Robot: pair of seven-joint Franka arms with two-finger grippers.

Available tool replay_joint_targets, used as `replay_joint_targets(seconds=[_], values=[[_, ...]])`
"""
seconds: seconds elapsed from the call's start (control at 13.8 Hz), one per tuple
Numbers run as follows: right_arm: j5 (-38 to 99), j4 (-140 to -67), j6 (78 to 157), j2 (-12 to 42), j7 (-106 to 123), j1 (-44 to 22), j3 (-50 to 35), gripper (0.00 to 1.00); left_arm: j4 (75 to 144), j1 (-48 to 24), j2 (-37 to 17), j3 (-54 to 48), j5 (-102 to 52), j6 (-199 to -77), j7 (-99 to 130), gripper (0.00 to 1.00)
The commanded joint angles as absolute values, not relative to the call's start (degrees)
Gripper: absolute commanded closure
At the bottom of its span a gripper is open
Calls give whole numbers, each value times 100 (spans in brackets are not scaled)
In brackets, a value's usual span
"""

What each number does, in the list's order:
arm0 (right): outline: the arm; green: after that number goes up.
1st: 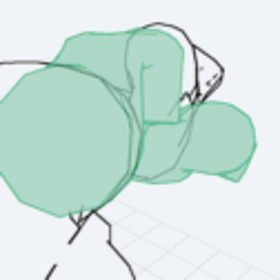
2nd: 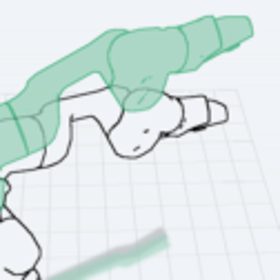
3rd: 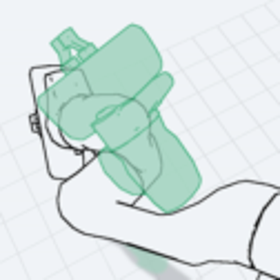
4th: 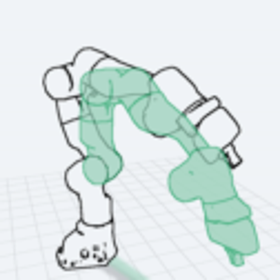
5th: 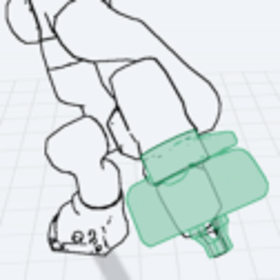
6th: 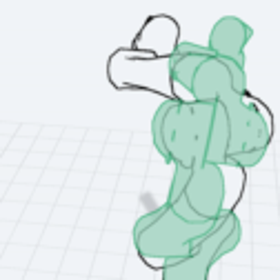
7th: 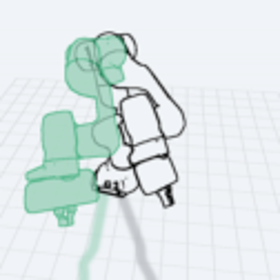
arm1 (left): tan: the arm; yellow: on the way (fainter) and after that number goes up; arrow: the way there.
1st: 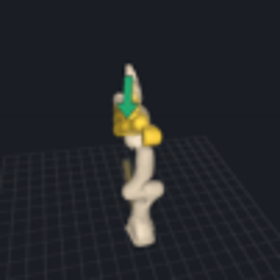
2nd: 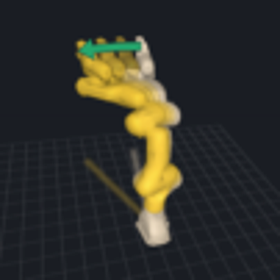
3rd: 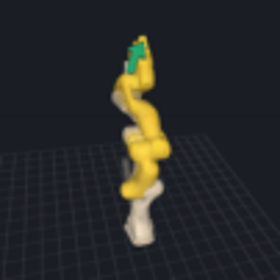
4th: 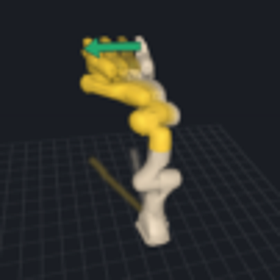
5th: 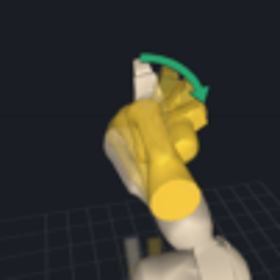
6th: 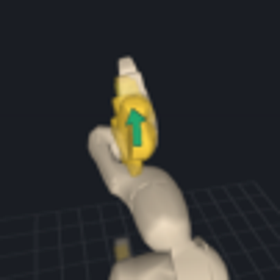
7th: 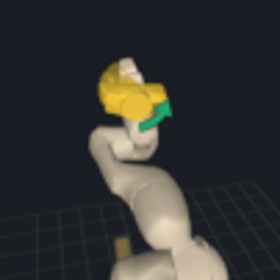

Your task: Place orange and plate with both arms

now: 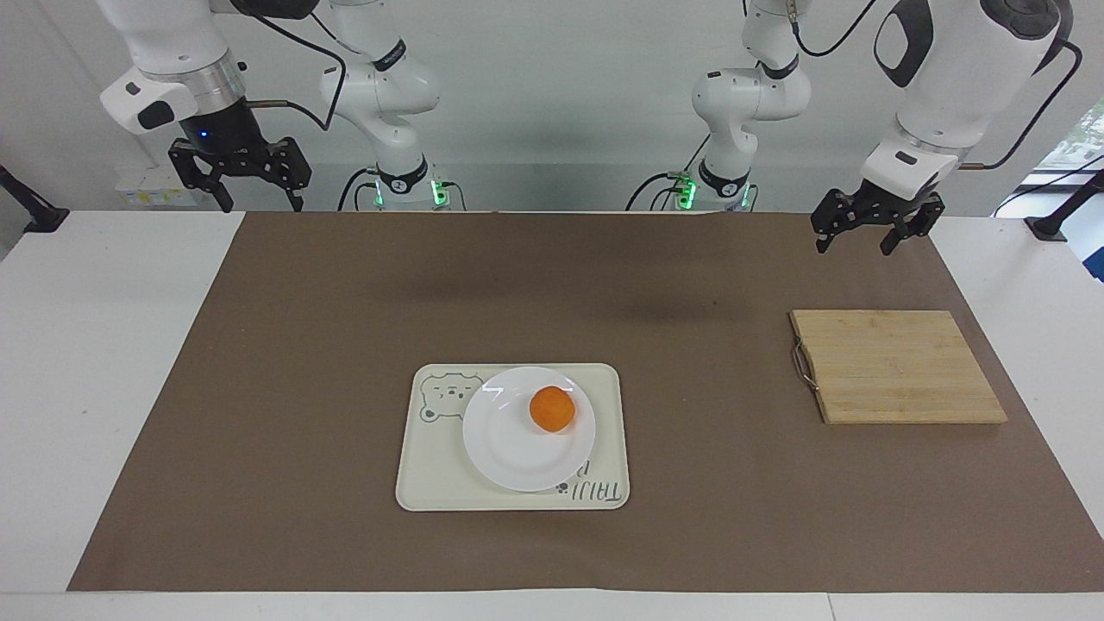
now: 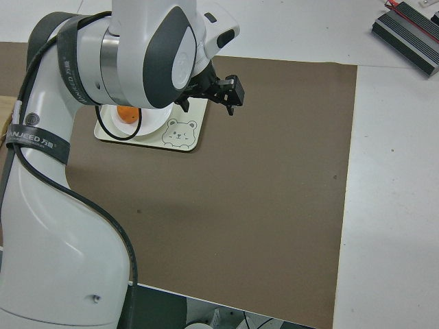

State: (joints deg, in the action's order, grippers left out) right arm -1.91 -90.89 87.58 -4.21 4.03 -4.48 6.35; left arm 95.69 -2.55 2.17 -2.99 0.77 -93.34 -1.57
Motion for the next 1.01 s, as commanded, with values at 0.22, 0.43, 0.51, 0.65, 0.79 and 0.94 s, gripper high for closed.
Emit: replay_joint_targets(seconds=[0.22, 0.43, 0.51, 0.65, 0.79, 0.94], values=[[-246, -9299, 8728, -571, 492, -475, 589, 0, 9729, -185, 352, -334, 70, -9422, -114, 0], [-246, -9299, 8780, -563, 510, -440, 598, 0, 9729, -185, 352, -334, 70, -9422, -114, 0], [-246, -9299, 8772, -571, 510, -439, 589, 0, 9729, -193, 352, -334, 70, -9422, -114, 0], [-246, -9299, 8771, -571, 510, -439, 589, 0, 9729, -193, 352, -334, 70, -9422, -106, 0], [-54, -9299, 8780, -563, 466, -405, 615, 0, 9729, -185, 352, -343, 70, -9422, -114, 0], [26, -9290, 8754, -563, 466, -404, 624, 0, 9729, -193, 352, -334, 70, -9422, -114, 0]])
